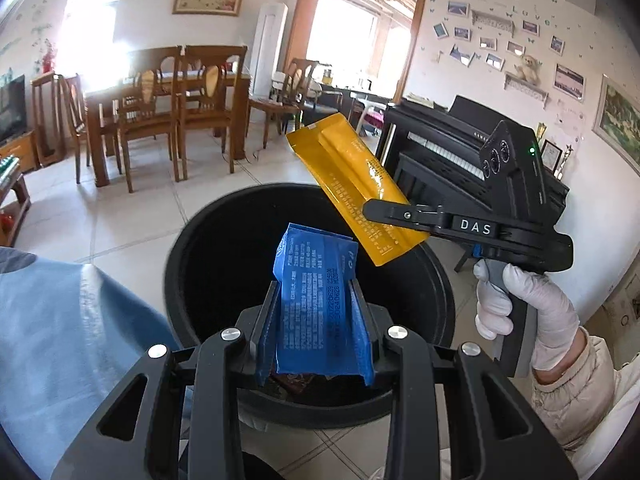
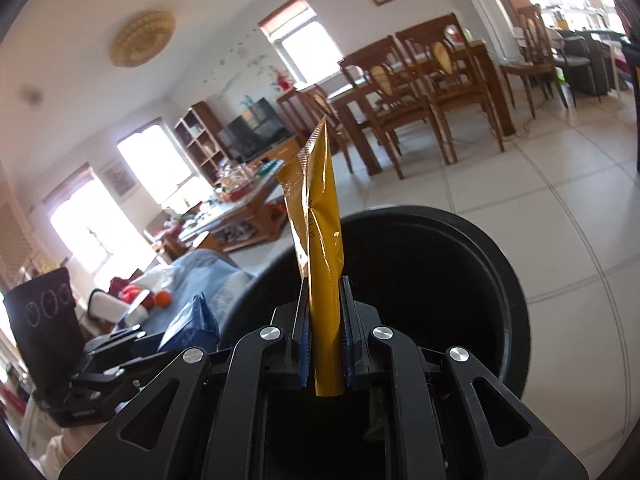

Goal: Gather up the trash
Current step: 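Carry blue and yellow wrappers over the black bin and lower them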

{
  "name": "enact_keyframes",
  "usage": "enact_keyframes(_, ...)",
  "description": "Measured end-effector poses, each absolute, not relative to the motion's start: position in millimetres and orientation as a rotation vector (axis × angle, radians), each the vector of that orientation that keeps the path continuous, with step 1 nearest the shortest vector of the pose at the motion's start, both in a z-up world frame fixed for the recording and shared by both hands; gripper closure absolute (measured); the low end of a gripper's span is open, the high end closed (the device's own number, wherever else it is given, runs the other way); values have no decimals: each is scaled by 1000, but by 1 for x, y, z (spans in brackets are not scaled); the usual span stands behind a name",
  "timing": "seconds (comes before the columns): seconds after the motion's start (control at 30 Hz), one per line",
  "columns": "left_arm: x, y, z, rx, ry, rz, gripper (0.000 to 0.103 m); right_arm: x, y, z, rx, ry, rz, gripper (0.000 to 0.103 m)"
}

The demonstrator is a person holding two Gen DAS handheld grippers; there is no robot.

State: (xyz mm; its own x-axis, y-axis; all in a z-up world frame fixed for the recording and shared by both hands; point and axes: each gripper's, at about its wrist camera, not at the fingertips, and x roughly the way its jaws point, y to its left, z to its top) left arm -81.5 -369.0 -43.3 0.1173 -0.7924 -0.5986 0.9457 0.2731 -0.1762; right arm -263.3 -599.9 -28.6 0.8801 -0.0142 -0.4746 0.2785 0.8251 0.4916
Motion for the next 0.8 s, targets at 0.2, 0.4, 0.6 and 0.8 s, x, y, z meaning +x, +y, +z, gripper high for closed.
enact_keyframes(0.2, -82, -384, -52, 307, 704, -1301, 70, -267, -609, -45, 584, 492, -188, 90)
enact_keyframes(0.4, -82, -398, -56, 333, 725, -1303, 70, -265, -612, -52, 593, 506, -192, 88)
enact_keyframes(0.6, -84, -403, -59, 352, 736, -1311, 70, -263, -610, -51, 582, 511, -195, 86)
enact_keyframes(0.8, -87, -404, -60, 372, 734, -1307, 69, -261, -606, -48, 576, 501, -183, 75)
